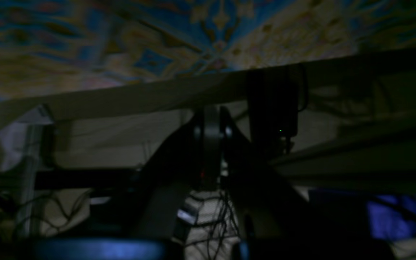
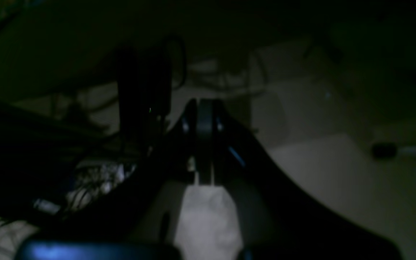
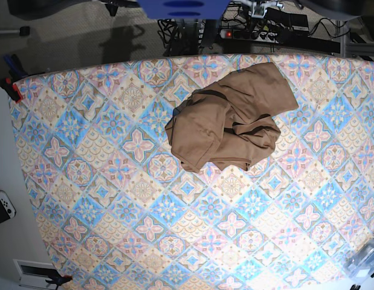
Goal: Layout the t-shirt on the table in an organized manner, then fold the t-shirt properly
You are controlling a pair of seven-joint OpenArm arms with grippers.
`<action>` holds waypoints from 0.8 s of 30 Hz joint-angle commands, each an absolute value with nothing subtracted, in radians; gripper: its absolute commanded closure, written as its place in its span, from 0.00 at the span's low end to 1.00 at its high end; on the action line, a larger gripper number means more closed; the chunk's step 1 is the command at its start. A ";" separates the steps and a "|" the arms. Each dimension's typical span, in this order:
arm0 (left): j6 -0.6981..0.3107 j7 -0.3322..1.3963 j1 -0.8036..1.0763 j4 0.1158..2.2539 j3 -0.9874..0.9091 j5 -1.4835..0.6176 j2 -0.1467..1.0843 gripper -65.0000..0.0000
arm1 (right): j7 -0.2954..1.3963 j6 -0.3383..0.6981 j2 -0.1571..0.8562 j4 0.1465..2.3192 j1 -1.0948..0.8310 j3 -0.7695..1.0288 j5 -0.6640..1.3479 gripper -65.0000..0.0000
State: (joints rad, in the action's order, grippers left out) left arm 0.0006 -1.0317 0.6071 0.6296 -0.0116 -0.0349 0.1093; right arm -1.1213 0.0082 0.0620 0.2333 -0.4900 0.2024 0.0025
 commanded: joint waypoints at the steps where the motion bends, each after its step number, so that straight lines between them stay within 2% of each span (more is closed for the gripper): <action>1: 0.002 -1.075 0.642 0.716 -0.012 -0.047 0.111 1.00 | -1.155 0.008 0.065 0.292 -0.529 0.205 0.007 1.00; 5: 0.002 -1.075 0.727 0.918 -0.012 -0.065 0.113 1.00 | -1.155 0.008 0.064 0.552 -0.657 0.205 0.007 1.00; 12: 0.002 -1.075 0.828 1.144 -0.013 -0.067 0.113 1.00 | -1.155 0.008 0.059 0.881 -0.822 0.246 0.007 1.00; 15: 0.002 -1.075 0.837 1.208 -0.013 -0.067 0.113 1.00 | -1.153 0.008 0.027 1.021 -0.878 0.277 0.007 1.00; 24: 0.002 -1.072 0.860 1.463 -0.007 -0.065 0.113 1.00 | -1.142 0.015 0.004 1.293 -0.981 0.303 0.002 0.99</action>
